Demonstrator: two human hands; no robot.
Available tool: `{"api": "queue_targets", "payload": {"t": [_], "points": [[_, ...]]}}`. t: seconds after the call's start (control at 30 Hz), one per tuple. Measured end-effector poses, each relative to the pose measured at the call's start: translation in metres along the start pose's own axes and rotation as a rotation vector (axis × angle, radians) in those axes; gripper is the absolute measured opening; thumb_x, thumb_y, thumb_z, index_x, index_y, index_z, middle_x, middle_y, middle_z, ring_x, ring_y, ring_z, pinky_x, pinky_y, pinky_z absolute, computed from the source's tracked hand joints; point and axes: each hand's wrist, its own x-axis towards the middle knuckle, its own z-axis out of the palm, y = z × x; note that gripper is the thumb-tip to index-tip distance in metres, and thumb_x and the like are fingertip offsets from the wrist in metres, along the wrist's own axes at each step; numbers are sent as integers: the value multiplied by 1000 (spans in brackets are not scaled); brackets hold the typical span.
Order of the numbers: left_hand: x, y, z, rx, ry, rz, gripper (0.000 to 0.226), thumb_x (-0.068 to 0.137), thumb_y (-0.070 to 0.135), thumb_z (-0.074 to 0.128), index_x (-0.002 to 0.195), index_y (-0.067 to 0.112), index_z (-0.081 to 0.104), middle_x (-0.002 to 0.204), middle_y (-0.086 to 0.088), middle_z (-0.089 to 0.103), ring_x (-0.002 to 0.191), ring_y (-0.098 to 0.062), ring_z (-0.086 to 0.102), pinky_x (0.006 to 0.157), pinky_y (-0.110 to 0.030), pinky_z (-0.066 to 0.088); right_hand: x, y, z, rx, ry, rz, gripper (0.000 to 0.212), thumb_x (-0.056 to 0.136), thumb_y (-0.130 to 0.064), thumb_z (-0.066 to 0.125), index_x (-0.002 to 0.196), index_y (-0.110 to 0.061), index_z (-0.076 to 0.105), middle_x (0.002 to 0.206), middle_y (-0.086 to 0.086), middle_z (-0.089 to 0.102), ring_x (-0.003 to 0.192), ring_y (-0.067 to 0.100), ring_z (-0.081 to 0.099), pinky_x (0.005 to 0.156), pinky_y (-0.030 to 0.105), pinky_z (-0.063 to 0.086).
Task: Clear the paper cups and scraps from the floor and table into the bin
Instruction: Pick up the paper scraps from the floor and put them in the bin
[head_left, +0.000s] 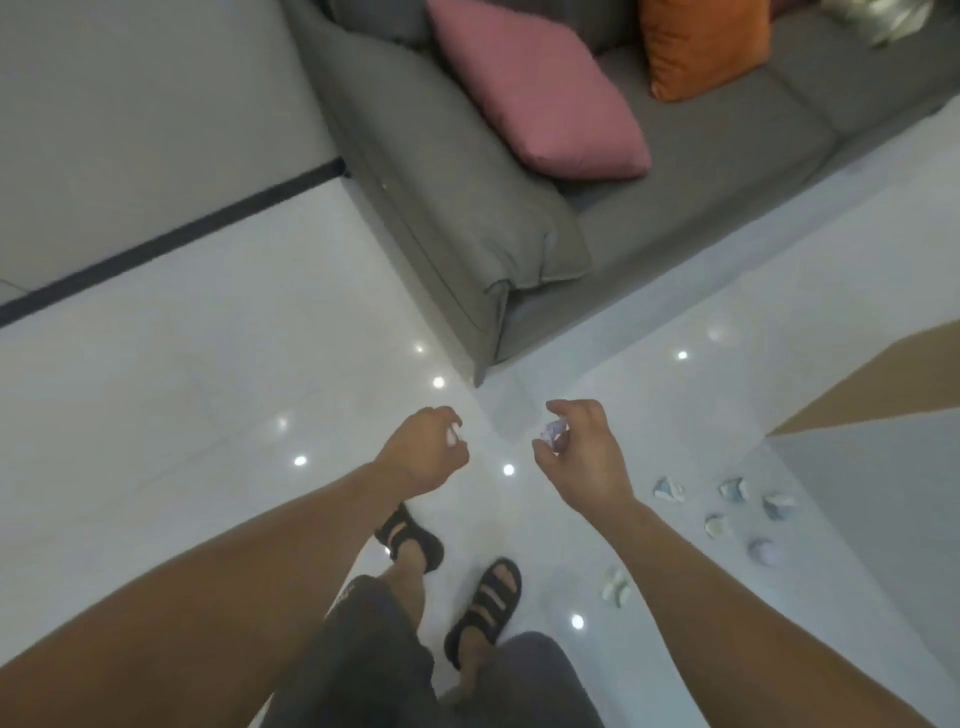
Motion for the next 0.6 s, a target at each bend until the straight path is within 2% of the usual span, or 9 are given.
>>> {"api": "queue_targets", "payload": {"t": [0.17, 0.27, 0.37, 0.5, 0.6], "points": [[-96, -47, -58, -167, 180, -92, 34, 85, 28, 60, 118, 19, 58, 105, -1, 54, 88, -16, 56, 73, -24, 45, -30, -103, 22, -139, -204, -198, 43, 88, -26, 67, 128, -23, 54, 113, -15, 38, 73, 0, 55, 76, 14, 40], [-149, -93, -95, -225, 285, -158, 33, 85, 28, 59, 117, 19, 59, 102, 0, 53, 84, -15, 54, 69, -22, 43, -43, -166, 56, -227, -313, -315, 42, 89, -26, 66, 128, -25, 53, 117, -12, 44, 75, 1, 55, 77, 15, 40], [-199, -153, -135, -299, 398, -222, 32, 85, 27, 59, 116, 18, 59, 103, -2, 56, 83, -16, 55, 68, -20, 41, -55, -234, 104, -288, -389, -422, 42, 88, -25, 66, 128, -27, 53, 121, -10, 48, 79, 5, 58, 78, 16, 41], [-270, -239, -183, -387, 536, -310, 31, 85, 25, 59, 115, 16, 60, 105, -5, 60, 80, -15, 55, 67, -20, 40, -80, -325, 176, -334, -465, -581, 42, 87, -22, 66, 128, -23, 55, 111, -14, 46, 74, -1, 55, 76, 14, 42], [-328, -303, -207, -407, 627, -405, 32, 86, 25, 58, 116, 16, 59, 108, -5, 61, 86, -18, 58, 70, -20, 41, -108, -386, 237, -382, -551, -697, 43, 86, -20, 65, 128, -21, 55, 109, -13, 46, 77, 3, 57, 78, 18, 45]]}}
